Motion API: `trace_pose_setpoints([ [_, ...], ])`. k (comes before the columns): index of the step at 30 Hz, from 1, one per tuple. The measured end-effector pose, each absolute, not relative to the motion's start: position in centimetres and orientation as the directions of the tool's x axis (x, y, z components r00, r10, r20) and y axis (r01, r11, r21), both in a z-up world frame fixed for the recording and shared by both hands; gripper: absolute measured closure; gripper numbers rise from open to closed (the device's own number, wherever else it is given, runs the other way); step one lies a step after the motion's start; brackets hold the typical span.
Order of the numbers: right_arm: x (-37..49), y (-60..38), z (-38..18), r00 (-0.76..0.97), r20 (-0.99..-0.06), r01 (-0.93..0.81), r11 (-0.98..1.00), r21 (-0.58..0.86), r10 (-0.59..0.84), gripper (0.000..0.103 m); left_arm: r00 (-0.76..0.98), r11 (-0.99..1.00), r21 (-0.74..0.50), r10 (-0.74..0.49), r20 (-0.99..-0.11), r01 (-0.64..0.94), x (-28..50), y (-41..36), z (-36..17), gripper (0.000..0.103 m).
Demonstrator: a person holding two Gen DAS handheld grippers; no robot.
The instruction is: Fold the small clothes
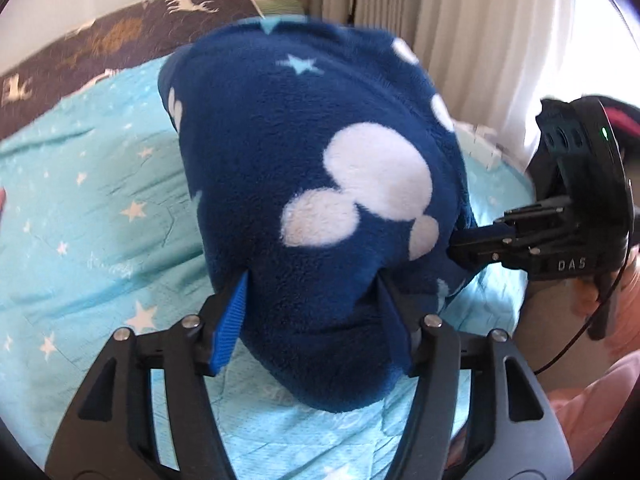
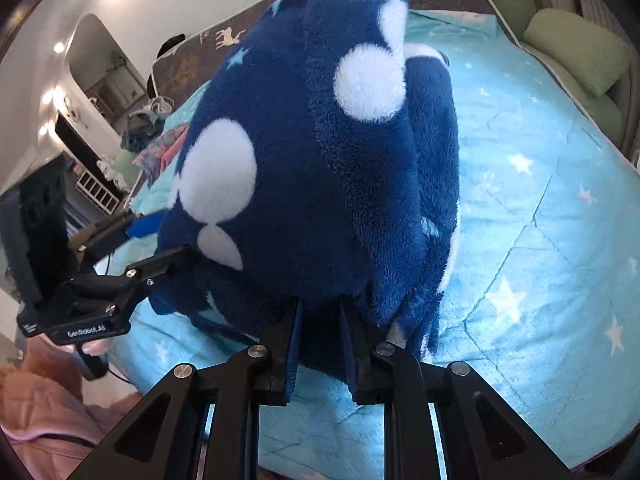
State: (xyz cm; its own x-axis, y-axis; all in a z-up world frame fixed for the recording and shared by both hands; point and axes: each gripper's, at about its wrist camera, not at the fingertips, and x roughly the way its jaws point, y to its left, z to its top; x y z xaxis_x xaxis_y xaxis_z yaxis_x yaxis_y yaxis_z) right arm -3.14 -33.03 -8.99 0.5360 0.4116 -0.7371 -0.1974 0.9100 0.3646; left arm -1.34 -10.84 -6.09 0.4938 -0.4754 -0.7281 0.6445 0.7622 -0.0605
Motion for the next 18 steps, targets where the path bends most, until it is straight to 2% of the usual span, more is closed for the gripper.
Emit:
trace_pose_setpoints([
  [4, -3.6, -33.3, -6.0, 0.539, -0.749, -0.223, 0.923, 0.315, 0.386, 0.084, 0.492, 0.74, -0.073, -0.514, -0.703, 0.668, -1.4, -10.8, -3.3, 0.04],
  [9, -2.8, -33.9, -0.6, 0.668, -0.66, -0.255, 0.939, 0.23, 0.343, 0.075, 0.529, 0.704, -0.084, -0.602, -0.599, 0.706, -0.2, -11.1, 1.5, 0.04],
  [11, -1.1, -34.5, 0.9, 0.7, -0.636, -0.229, 0.945, 0.232, 0.326, 0.06, 0.556, 0.72, -0.075, -0.594, -0.581, 0.69, 1.9, -12.0, 2.8, 0.039],
  [13, 0.9, -34.6, 1.4, 0.721, -0.622, -0.2, 0.951, 0.237, 0.307, 0.06, 0.562, 0.736, -0.09, -0.584, -0.585, 0.671, 4.5, -13.2, 3.1, 0.039],
  [18, 7.1, -34.8, 1.3, 0.704, -0.611, -0.157, 0.918, 0.365, 0.363, 0.06, 0.509, 0.761, -0.195, -0.577, -0.639, 0.618, 11.1, -14.7, 0.7, 0.039],
])
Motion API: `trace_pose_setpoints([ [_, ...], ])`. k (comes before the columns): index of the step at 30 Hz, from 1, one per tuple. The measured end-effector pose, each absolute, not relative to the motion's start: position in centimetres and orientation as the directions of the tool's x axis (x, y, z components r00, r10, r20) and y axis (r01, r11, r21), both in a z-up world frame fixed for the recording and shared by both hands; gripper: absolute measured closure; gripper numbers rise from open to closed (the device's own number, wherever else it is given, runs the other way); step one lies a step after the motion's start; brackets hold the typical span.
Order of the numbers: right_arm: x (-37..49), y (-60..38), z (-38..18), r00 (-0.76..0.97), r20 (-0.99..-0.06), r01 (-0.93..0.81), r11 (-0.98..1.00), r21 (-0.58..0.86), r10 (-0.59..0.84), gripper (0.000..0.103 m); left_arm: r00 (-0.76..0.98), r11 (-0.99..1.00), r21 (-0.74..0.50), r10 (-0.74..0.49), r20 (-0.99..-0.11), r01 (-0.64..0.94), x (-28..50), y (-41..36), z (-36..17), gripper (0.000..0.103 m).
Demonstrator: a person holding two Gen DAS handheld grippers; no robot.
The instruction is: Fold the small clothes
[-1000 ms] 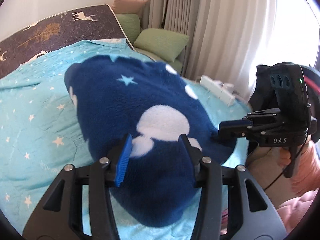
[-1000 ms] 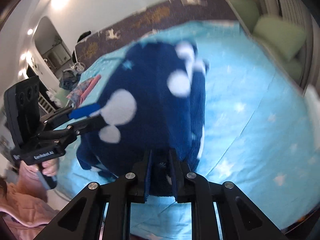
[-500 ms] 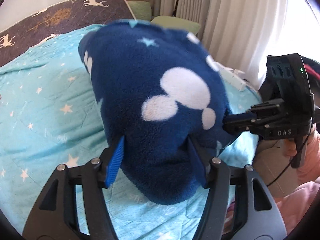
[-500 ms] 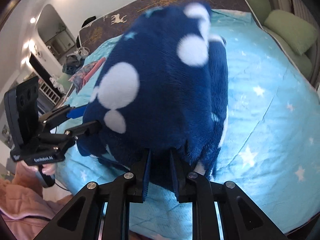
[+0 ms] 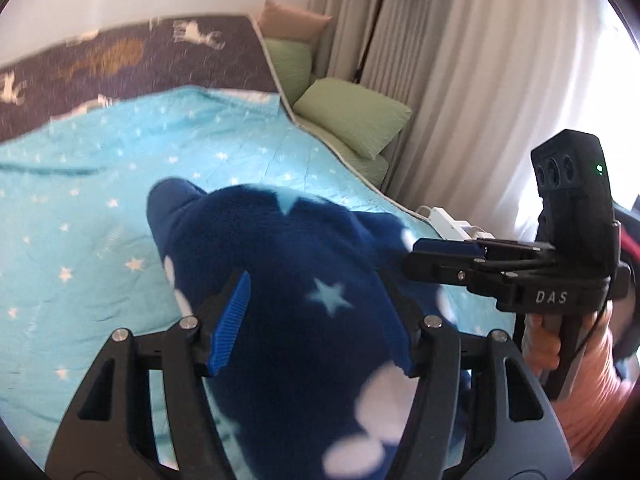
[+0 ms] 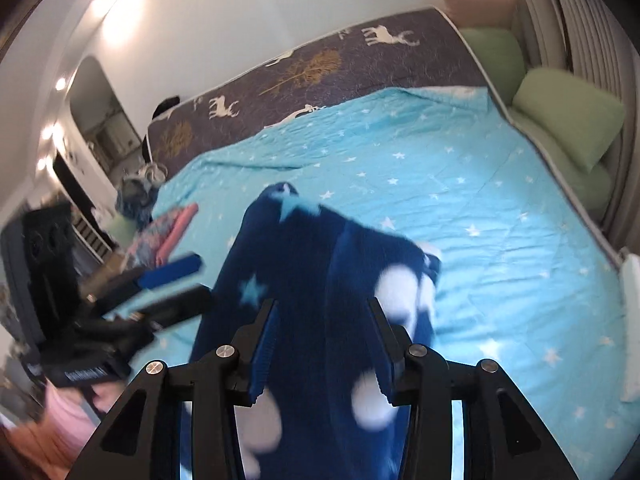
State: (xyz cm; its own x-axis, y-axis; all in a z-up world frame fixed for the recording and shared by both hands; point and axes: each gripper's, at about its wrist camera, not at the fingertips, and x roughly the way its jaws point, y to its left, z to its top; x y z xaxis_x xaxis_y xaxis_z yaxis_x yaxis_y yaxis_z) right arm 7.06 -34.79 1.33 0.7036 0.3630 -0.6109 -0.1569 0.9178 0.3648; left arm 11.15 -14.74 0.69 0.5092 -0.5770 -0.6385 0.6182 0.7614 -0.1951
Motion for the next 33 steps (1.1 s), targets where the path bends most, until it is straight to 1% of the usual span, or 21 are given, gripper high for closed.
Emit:
trace_pose_setpoints([
  [2, 9.2, -35.1, 0.3, 0.698, -0.618, -0.127, 0.912, 0.391, 0.362, 0.063, 0.493, 0.77, -0.211, -0.566, -0.661, 0.602, 12.6, -14.9, -0.9, 0.039],
  [3, 10.0, -35.5, -0.4, 0.689, -0.63, -0.109, 0.911, 0.399, 0.358, 0.064, 0.49, 0.774, -0.192, -0.55, -0.676, 0.604, 13.7, -15.1, -2.5, 0.039],
  [5, 12.0, -35.7, -3.1, 0.644, -0.686, -0.058, 0.916, 0.396, 0.338, 0.073, 0.509, 0.793, -0.121, -0.491, -0.706, 0.597, 14.4, -15.5, -4.9, 0.039],
  [6, 13.2, -35.9, -5.3, 0.602, -0.715, -0.033, 0.905, 0.423, 0.356, 0.074, 0.512, 0.8, -0.11, -0.477, -0.714, 0.59, 14.7, -15.5, -6.2, 0.039],
  [7, 13.9, -36.0, -6.8, 0.579, -0.719, -0.023, 0.889, 0.458, 0.385, 0.074, 0.513, 0.801, -0.132, -0.49, -0.705, 0.584, 14.8, -15.1, -6.8, 0.039],
  [8, 14.1, -36.2, -7.9, 0.587, -0.696, -0.025, 0.869, 0.494, 0.413, 0.075, 0.511, 0.795, -0.157, -0.513, -0.69, 0.586, 14.7, -14.7, -6.8, 0.039],
  [10, 13.4, -36.5, -7.9, 0.611, -0.666, -0.041, 0.857, 0.513, 0.428, 0.075, 0.509, 0.785, -0.167, -0.53, -0.678, 0.596, 14.4, -14.3, -6.8, 0.039],
  [13, 12.9, -35.6, -7.5, 0.632, -0.675, -0.063, 0.893, 0.446, 0.381, 0.075, 0.508, 0.78, -0.165, -0.536, -0.674, 0.604, 14.3, -14.2, -6.7, 0.039],
  [18, 13.1, -36.2, -6.0, 0.622, -0.684, -0.072, 0.897, 0.435, 0.382, 0.074, 0.509, 0.768, -0.173, -0.557, -0.657, 0.617, 13.7, -14.1, -4.9, 0.039],
  [22, 11.5, -36.4, -2.9, 0.667, -0.651, -0.082, 0.905, 0.417, 0.361, 0.071, 0.51, 0.751, -0.22, -0.603, -0.614, 0.623, 13.7, -13.0, -1.9, 0.039],
  [26, 11.4, -36.5, -1.1, 0.704, -0.617, -0.093, 0.907, 0.411, 0.352, 0.067, 0.538, 0.771, -0.237, -0.596, -0.597, 0.591, 15.7, -12.6, -0.9, 0.039],
  [27, 11.7, -36.7, -1.3, 0.706, -0.617, -0.084, 0.906, 0.415, 0.348, 0.067, 0.536, 0.776, -0.239, -0.589, -0.604, 0.583, 16.4, -12.8, -1.3, 0.038],
  [28, 12.2, -36.7, -1.7, 0.703, -0.619, -0.074, 0.901, 0.427, 0.351, 0.066, 0.535, 0.796, -0.23, -0.56, -0.633, 0.561, 17.3, -13.1, -2.3, 0.037],
  [29, 13.0, -36.7, -2.5, 0.689, -0.634, -0.06, 0.899, 0.435, 0.352, 0.065, 0.521, 0.819, -0.221, -0.52, -0.676, 0.53, 18.3, -13.5, -3.8, 0.038],
  [30, 14.0, -36.6, -4.0, 0.662, -0.673, -0.03, 0.909, 0.416, 0.33, 0.064, 0.501, 0.833, -0.214, -0.491, -0.713, 0.511, 19.2, -14.0, -5.8, 0.038],
  [32, 16.0, -36.3, -7.5, 0.587, -0.741, 0.014, 0.91, 0.413, 0.328, 0.064, 0.545, 0.843, -0.155, -0.462, -0.7, 0.515, 19.0, -14.7, -7.5, 0.037],
  [33, 16.4, -36.3, -8.6, 0.594, -0.732, 0.012, 0.905, 0.424, 0.335, 0.064, 0.572, 0.847, -0.116, -0.444, -0.69, 0.518, 18.4, -15.0, -7.5, 0.037],
])
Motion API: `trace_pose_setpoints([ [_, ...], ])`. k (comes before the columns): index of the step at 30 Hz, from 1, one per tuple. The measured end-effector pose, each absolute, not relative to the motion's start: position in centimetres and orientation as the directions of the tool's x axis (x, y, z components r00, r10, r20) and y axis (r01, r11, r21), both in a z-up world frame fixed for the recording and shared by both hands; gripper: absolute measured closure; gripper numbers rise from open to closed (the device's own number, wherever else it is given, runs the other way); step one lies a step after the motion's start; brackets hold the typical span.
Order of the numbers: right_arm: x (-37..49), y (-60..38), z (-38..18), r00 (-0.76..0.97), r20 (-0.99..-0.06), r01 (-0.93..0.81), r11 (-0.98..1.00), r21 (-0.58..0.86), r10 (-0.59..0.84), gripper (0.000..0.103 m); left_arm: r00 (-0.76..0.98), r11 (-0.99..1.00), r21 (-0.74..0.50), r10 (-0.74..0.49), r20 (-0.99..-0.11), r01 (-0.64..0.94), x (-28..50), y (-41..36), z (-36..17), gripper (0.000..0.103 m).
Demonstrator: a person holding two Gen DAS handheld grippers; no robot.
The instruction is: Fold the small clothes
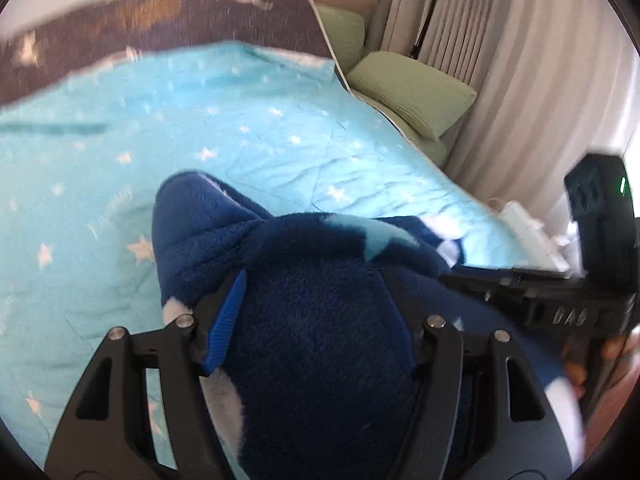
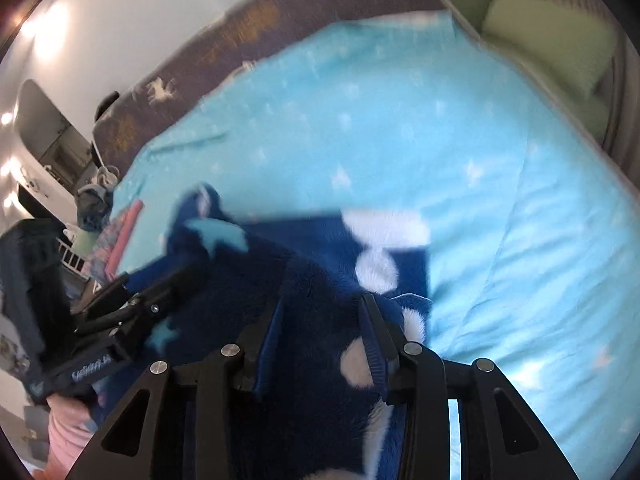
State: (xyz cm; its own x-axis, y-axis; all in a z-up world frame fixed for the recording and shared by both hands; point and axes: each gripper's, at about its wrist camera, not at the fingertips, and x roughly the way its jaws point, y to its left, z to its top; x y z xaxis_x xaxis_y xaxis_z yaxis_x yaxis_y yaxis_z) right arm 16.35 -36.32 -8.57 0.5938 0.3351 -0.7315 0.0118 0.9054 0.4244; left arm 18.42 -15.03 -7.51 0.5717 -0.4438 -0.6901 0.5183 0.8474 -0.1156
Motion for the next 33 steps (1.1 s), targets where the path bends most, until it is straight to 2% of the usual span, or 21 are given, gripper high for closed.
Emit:
trace_pose_setpoints([
  [4, 15.8, -35.9, -7.7, 0.612, -0.733, -0.004, 0.928, 0.372, 0.297, 0.064, 0.58, 0.845, -0.056, -0.413, -0.702, 0.533, 17.7, -15.7, -6.6, 0.037],
  [8, 13.5, -35.4, -4.6, 0.657, -0.71, -0.016, 0.946, 0.324, 0.254, 0.064, 0.577, 0.849, -0.11, -0.441, -0.688, 0.517, 16.2, -13.7, -4.2, 0.037],
  [11, 9.7, -35.8, -1.9, 0.696, -0.653, -0.063, 0.931, 0.359, 0.299, 0.063, 0.549, 0.816, -0.17, -0.51, -0.663, 0.552, 13.4, -11.9, -2.2, 0.037],
  [14, 5.5, -35.4, -0.8, 0.671, -0.646, -0.129, 0.915, 0.382, 0.364, 0.063, 0.511, 0.764, -0.195, -0.574, -0.64, 0.615, 8.9, -11.0, -1.1, 0.037],
  [18, 0.7, -33.8, -1.6, 0.622, -0.653, -0.214, 0.895, 0.391, 0.433, 0.061, 0.461, 0.712, -0.165, -0.594, -0.659, 0.682, 3.7, -10.8, -2.5, 0.023],
  [20, -0.4, -32.7, -3.8, 0.571, -0.692, -0.224, 0.894, 0.388, 0.443, 0.052, 0.449, 0.741, -0.117, -0.517, -0.728, 0.662, 3.2, -11.4, -5.6, 0.017],
  [21, -0.3, -32.3, -5.3, 0.551, -0.719, -0.207, 0.904, 0.374, 0.424, 0.052, 0.418, 0.752, -0.153, -0.509, -0.752, 0.641, 3.7, -11.2, -7.8, 0.008],
  [22, -0.1, -32.0, -6.7, 0.534, -0.74, -0.186, 0.91, 0.369, 0.409, 0.052, 0.373, 0.754, -0.228, -0.534, -0.759, 0.616, 4.3, -10.8, -9.2, 0.005],
  [24, -0.4, -31.2, -7.8, 0.556, -0.736, -0.179, 0.921, 0.348, 0.386, 0.051, 0.232, 0.711, -0.512, -0.667, -0.708, 0.482, 6.4, -8.7, -11.8, 0.005],
  [25, -0.6, -30.9, -7.6, 0.564, -0.737, -0.185, 0.927, 0.326, 0.372, 0.051, 0.247, 0.706, -0.508, -0.673, -0.697, 0.493, 6.2, -8.5, -11.5, 0.006],
  [31, -0.9, -30.6, -6.2, 0.568, -0.745, -0.188, 0.937, 0.295, 0.349, 0.051, 0.397, 0.755, -0.279, -0.576, -0.715, 0.594, 3.2, -9.9, -7.7, 0.011],
  [33, -1.3, -31.2, -5.5, 0.584, -0.729, -0.185, 0.933, 0.307, 0.356, 0.051, 0.422, 0.749, -0.242, -0.574, -0.702, 0.617, 2.5, -9.9, -6.5, 0.011],
])
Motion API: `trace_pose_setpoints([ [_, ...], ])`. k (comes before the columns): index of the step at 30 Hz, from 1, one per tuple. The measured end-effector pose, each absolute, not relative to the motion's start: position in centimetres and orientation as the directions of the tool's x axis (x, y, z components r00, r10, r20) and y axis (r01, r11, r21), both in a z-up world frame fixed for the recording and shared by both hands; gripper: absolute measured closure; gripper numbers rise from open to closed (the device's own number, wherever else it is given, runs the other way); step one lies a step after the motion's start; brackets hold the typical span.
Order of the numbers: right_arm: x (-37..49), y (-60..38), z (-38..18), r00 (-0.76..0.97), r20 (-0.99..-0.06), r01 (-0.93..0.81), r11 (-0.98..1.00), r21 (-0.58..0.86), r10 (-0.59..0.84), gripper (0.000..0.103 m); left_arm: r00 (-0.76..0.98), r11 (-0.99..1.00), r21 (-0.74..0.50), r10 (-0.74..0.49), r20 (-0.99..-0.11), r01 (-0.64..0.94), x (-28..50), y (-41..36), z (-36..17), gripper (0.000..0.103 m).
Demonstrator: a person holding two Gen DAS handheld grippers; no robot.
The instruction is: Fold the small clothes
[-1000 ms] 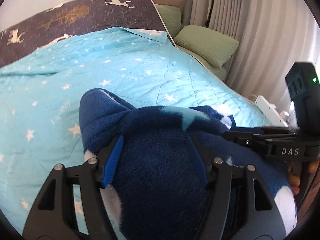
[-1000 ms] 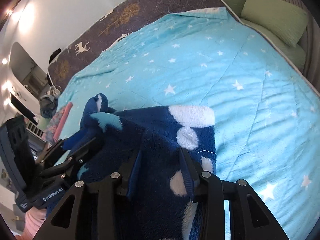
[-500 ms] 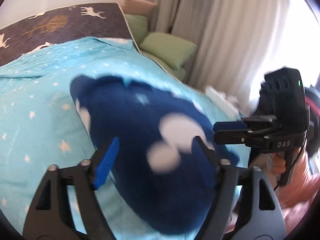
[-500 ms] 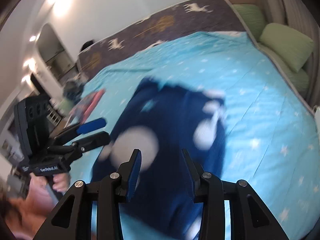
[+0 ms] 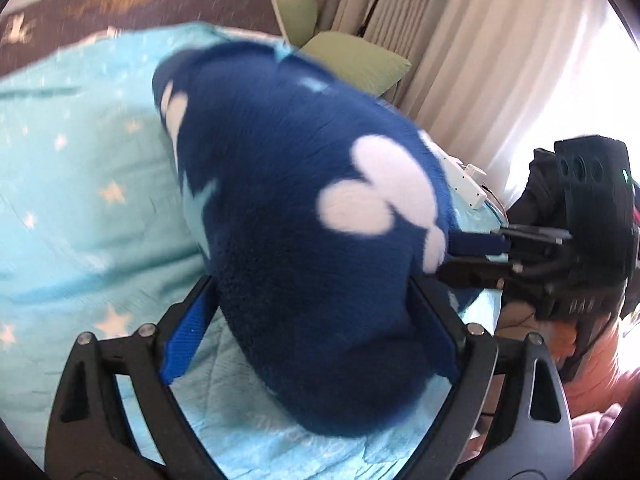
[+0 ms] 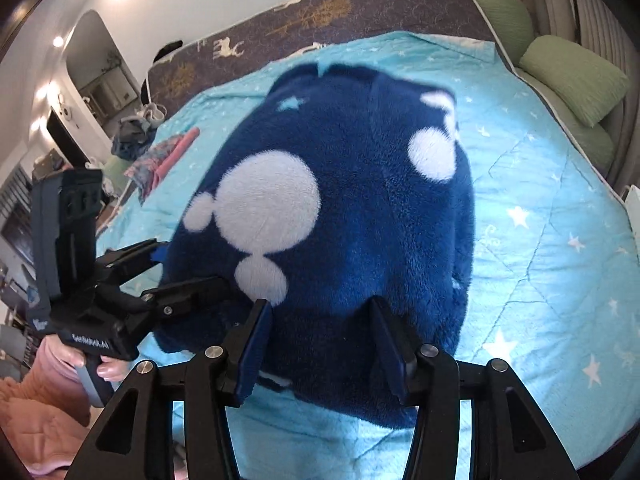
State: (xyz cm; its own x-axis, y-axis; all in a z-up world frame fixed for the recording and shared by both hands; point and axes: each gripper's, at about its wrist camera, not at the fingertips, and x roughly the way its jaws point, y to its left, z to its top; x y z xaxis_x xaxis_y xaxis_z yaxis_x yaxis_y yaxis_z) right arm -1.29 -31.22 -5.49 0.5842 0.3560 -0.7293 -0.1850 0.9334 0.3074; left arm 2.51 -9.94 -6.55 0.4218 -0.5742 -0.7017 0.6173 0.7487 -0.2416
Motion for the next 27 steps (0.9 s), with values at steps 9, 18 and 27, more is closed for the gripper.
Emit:
trace_pose_setpoints([
  [9, -1.1, -37.4, -3.5, 0.678, -0.632, -0.081, 0.892, 0.445, 0.377, 0.024, 0.47, 0.761, -0.226, -0.575, -0.67, 0.608, 3.2, -8.7, -4.7, 0.011],
  [18, 1.6, -38.5, -5.3, 0.634, -0.642, -0.065, 0.857, 0.512, 0.431, 0.018, 0.473, 0.77, -0.207, -0.555, -0.684, 0.604, 4.5, -9.3, -4.3, 0.01],
  [27, 5.6, -39.5, -5.4, 0.604, -0.622, -0.069, 0.81, 0.583, 0.499, 0.015, 0.491, 0.783, -0.222, -0.556, -0.671, 0.582, 7.4, -9.1, -3.3, 0.01],
])
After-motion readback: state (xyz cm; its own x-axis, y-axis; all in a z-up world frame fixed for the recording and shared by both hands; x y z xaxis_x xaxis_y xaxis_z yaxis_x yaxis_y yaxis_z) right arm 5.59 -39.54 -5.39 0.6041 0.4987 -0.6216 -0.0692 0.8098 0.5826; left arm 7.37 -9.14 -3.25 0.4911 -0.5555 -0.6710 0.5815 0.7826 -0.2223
